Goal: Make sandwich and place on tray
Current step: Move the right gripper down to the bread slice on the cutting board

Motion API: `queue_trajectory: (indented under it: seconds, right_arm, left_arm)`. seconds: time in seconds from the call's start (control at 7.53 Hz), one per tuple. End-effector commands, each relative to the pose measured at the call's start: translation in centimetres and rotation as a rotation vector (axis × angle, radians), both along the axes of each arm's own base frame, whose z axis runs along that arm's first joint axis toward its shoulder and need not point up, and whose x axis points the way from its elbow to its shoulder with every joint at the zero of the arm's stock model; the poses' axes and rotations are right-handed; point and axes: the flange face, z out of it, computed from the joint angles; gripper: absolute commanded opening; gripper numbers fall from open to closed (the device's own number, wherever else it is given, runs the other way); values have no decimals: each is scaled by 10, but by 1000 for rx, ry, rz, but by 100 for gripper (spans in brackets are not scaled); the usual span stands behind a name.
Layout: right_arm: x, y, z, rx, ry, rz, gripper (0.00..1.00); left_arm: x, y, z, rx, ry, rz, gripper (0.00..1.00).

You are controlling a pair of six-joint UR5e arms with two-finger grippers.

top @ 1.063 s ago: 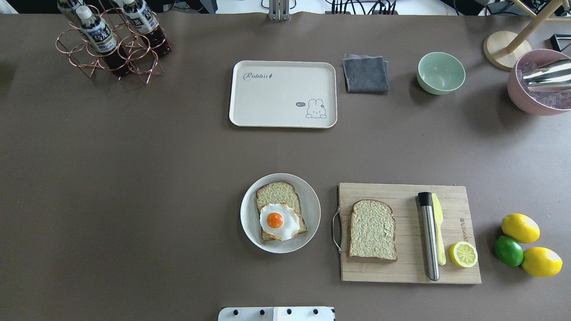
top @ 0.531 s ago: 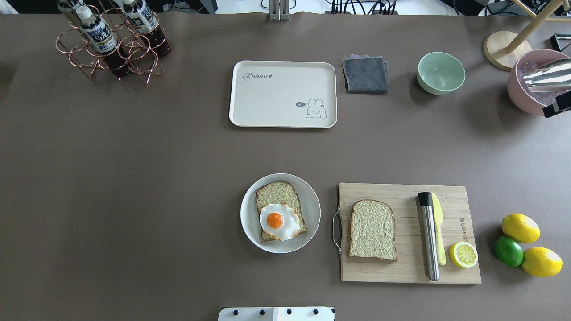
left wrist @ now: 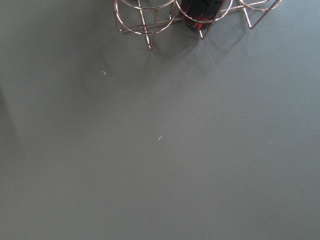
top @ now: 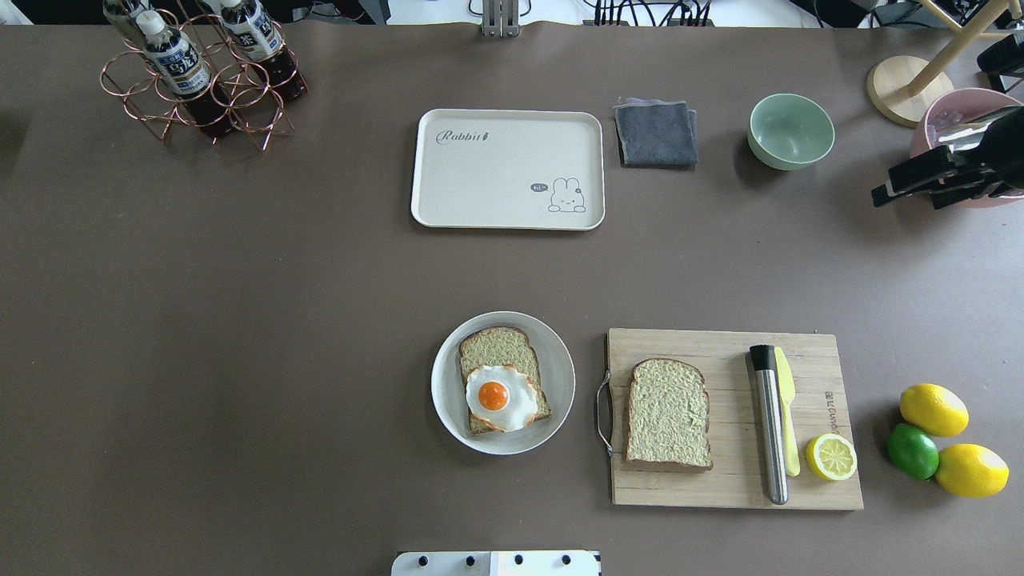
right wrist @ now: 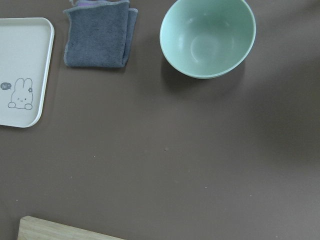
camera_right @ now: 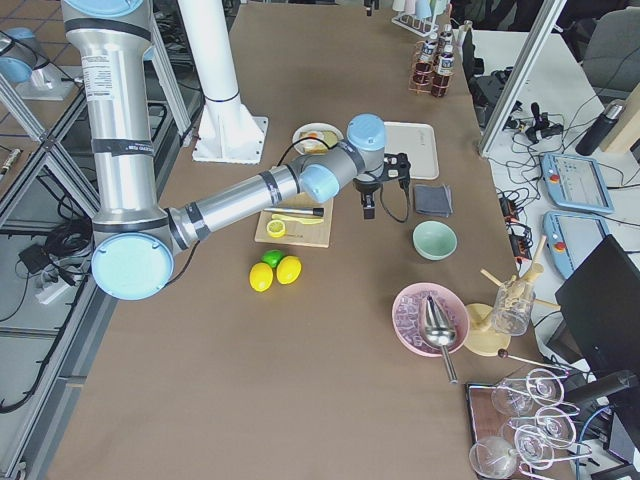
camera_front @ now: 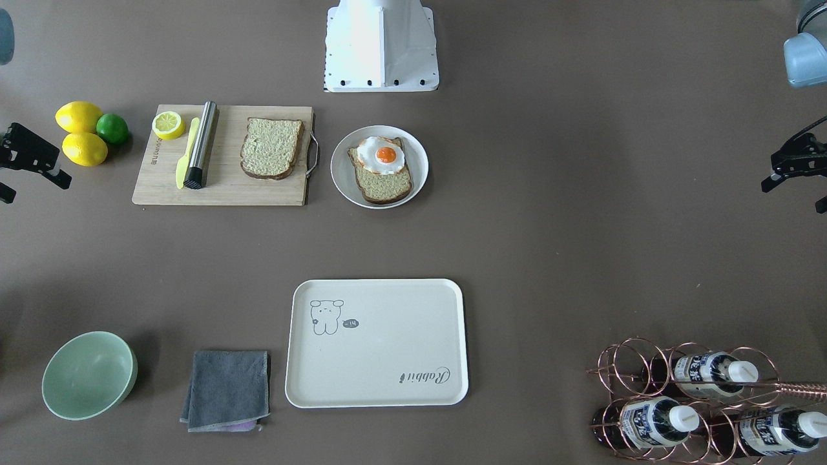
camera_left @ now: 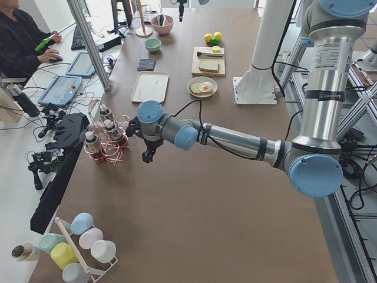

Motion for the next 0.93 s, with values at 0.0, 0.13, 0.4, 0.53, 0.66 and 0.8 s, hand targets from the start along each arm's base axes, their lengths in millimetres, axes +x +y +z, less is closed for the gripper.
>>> queue_trajectory:
  seconds: [0.0, 0.13, 0.4, 0.53, 0.66, 0.8]
  right_arm:
    - [-50, 18, -42, -63, -30, 19, 100]
    - [-63, 32, -56, -96, -48, 23, 100]
    - [-95, 46, -60, -110, -29, 13, 100]
    - [-110, 54, -65, -90, -45, 15, 100]
    - [-126, 64, -65, -110, -57, 31, 100]
    - [-142, 73, -68, -128, -69, 45, 100]
  left_arm:
    - [18, -12, -8, 120, 64, 36, 98]
    - [23, -23, -8, 149, 73, 39, 98]
    - [35, -19, -10, 150, 88, 43, 98]
    - [35, -21, -8, 144, 89, 36, 98]
    - [35, -20, -14, 115, 99, 7, 98]
    - [34, -17, -17, 132, 109, -10, 98]
